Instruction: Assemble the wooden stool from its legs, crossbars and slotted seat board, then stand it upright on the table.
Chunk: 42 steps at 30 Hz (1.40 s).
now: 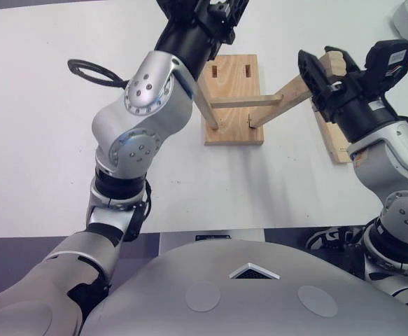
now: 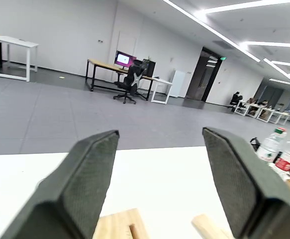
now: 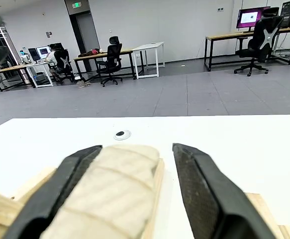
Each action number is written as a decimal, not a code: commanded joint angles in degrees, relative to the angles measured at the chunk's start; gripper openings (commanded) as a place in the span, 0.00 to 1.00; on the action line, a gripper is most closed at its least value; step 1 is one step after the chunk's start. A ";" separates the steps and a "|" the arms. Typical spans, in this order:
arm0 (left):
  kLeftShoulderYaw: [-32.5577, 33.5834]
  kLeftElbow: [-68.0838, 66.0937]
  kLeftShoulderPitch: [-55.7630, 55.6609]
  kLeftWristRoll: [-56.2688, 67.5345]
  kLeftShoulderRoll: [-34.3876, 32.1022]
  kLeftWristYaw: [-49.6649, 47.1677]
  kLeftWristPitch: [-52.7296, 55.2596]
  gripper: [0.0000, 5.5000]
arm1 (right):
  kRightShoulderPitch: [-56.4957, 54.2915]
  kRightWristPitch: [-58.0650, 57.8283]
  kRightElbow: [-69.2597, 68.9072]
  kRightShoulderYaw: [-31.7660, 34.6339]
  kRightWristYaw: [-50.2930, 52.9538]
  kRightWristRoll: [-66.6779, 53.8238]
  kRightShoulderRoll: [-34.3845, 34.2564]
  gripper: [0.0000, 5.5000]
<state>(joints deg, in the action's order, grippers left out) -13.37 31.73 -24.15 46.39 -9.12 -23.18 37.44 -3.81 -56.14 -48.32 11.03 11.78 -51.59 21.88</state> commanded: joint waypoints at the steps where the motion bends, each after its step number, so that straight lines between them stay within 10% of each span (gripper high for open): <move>1: 2.74 2.72 2.23 -0.73 -0.23 -0.52 4.68 0.57 | -1.54 1.55 0.47 1.35 0.23 0.27 -0.78 0.47; 17: 11.24 4.76 -13.31 -5.71 -1.48 4.39 8.35 0.57 | -32.67 9.68 13.92 2.85 -5.61 -0.66 2.75 0.47; 30: 5.67 -3.04 -0.75 -14.38 5.10 8.11 6.51 0.57 | -11.38 8.05 11.27 -1.95 -2.76 1.40 -3.19 0.47; 42: 27.61 9.22 -2.13 -9.84 -2.90 12.21 8.79 0.57 | -15.49 17.37 16.20 11.09 -3.69 9.38 1.64 0.47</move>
<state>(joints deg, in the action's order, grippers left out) 10.87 39.09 -31.16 36.11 -9.37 -11.77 44.33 -22.68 -39.25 -33.14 20.58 9.34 -44.40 21.90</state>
